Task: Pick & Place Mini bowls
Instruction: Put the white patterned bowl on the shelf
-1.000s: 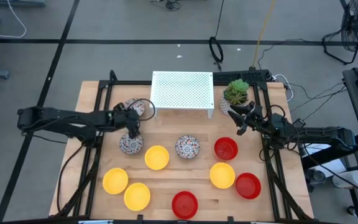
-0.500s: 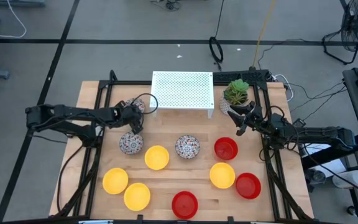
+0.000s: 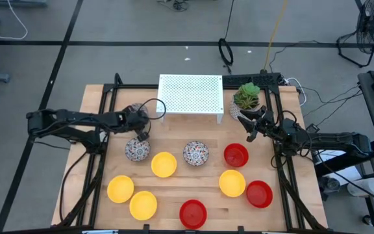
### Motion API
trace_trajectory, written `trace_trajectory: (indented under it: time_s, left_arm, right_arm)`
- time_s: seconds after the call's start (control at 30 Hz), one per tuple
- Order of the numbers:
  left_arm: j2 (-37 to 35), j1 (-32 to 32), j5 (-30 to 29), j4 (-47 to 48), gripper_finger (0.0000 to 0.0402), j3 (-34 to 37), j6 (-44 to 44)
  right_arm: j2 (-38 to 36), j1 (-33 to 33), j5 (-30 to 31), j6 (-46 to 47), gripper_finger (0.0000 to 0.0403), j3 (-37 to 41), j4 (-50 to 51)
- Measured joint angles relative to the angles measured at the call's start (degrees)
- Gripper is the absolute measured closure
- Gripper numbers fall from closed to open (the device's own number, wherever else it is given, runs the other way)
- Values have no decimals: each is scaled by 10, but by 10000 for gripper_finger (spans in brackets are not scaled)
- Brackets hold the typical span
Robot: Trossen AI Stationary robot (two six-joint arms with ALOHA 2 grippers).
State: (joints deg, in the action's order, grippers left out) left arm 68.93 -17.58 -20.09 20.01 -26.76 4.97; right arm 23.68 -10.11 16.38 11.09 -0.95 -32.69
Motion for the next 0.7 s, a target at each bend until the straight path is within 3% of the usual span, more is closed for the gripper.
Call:
trace_trajectory:
  time_s: [0.2,0.4,0.53,0.7]
  left_arm:
    - [-52,18,11,76,388,-45,0]
    - [-69,47,-49,183,376,-170,-86]
    - [-40,41,-52,185,388,-274,-128]
    - [47,10,-50,203,381,-389,-155]
  right_arm:
    - [0,0,0,0,248,0,0]
    - [0,0,0,0,248,0,0]
    - [0,0,0,0,248,0,0]
    - [0,0,0,1,248,0,0]
